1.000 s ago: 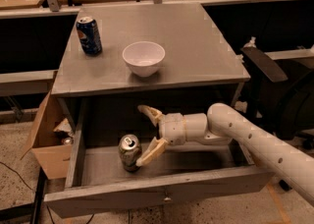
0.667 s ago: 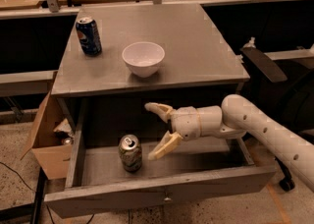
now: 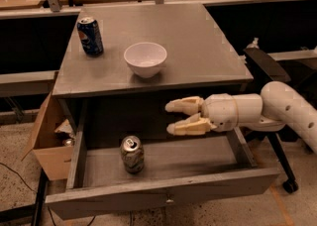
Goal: Place 7up can into top drawer
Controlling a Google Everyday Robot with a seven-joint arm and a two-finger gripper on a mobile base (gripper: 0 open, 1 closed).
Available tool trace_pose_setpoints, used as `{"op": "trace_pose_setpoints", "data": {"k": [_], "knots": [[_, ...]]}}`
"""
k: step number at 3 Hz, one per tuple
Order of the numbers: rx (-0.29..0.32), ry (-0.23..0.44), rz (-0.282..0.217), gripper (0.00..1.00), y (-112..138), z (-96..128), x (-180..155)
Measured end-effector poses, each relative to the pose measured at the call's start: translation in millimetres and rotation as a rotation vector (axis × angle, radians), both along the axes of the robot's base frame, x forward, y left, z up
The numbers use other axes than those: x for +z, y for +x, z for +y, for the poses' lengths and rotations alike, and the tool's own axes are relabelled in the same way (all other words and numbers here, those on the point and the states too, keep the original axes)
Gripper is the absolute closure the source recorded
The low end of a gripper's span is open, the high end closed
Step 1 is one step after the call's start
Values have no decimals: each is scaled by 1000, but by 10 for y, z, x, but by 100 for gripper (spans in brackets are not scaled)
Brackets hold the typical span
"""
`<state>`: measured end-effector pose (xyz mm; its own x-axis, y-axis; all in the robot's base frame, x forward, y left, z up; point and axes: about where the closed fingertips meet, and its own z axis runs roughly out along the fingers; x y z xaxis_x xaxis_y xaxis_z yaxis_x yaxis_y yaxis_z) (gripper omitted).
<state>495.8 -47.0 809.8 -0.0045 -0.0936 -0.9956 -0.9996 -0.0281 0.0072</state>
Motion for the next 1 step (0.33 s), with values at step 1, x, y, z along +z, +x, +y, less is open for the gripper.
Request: {"op": "trace_pose_setpoints", "data": {"k": [1], "knots": [[-145,73,11,76,213,-185,436]]}}
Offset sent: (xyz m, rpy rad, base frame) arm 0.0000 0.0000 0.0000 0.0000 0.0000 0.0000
